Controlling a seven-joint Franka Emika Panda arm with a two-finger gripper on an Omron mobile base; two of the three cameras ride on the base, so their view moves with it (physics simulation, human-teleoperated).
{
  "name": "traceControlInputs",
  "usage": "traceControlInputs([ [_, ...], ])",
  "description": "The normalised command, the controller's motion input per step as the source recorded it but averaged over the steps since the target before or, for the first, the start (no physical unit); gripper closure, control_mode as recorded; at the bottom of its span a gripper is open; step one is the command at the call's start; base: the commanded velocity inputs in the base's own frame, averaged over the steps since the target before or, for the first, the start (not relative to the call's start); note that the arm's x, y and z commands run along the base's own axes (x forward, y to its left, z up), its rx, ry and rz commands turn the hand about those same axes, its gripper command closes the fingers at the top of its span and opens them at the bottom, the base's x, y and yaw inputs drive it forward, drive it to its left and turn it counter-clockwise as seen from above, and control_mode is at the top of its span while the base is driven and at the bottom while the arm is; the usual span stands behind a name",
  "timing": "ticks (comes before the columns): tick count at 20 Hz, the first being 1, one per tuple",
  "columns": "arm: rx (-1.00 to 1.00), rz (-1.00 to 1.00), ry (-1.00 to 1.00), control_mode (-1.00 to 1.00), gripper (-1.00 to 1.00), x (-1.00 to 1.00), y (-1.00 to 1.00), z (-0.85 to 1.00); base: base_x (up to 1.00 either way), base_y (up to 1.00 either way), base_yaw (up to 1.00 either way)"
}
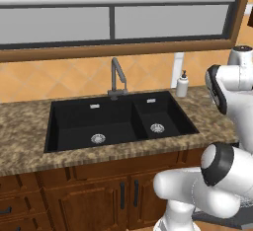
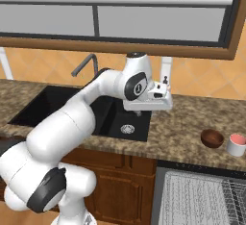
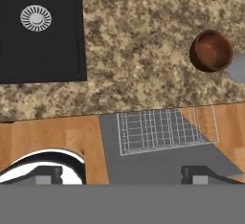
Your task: Pick up the cup and bowl from the counter, place them in the dishwasher, and close the dishwasher door.
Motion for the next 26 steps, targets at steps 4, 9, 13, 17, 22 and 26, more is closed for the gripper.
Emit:
traceControlInputs([
  [4,0.02,0.00,0.03,-1.00,-1.00,0.00,-0.95,-0.12,0.00,0.00,0.00],
  [9,0.00,0.00,0.08,-1.00,-1.00,0.11,-0.72,-0.45,0.00,0.00,0.00],
  [13,0.00,0.00,0.04,-1.00,-1.00,0.39,-0.64,-0.33,0.00,0.00,0.00],
  [17,0.00,0.00,0.03,-1.00,-1.00,0.40,-0.60,-0.17,0.00,0.00,0.00],
  [22,0.00,0.00,0.00,-1.00,-1.00,0.43,-0.55,-0.26,0.00,0.00,0.00],
  [26,0.00,0.00,0.00,-1.00,-1.00,0.49,-0.49,-0.35,0.00,0.00,0.00],
])
